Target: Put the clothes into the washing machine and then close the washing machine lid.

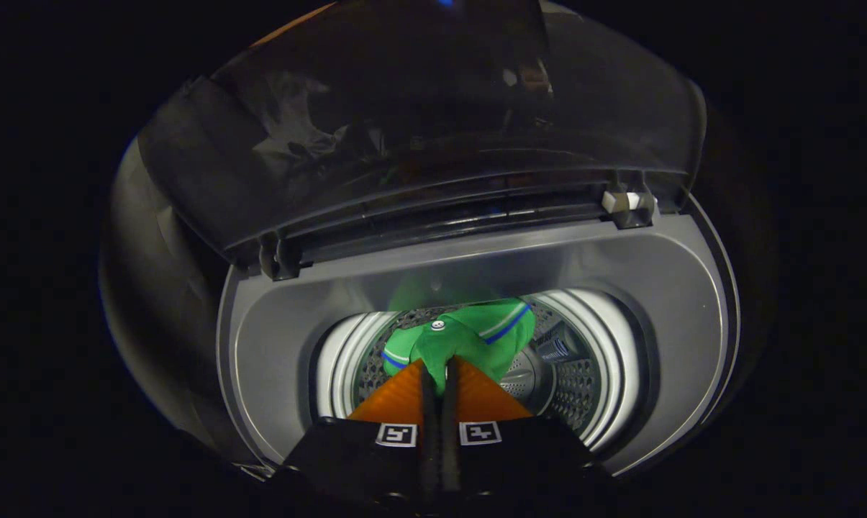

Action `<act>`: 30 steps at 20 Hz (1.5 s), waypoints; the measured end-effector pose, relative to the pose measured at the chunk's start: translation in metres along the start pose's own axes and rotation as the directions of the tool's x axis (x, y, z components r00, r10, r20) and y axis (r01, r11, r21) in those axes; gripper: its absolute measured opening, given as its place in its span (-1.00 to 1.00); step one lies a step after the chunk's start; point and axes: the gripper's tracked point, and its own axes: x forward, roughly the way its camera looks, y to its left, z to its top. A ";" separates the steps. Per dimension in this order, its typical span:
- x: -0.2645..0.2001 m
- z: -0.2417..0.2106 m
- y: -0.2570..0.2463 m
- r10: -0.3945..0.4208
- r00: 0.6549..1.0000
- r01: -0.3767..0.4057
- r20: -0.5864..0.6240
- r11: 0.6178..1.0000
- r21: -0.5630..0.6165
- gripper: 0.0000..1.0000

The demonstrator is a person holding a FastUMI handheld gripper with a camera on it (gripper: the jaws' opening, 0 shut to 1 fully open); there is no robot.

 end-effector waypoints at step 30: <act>-0.171 0.091 0.023 0.052 0.955 -0.010 0.293 0.989 -0.144 0.98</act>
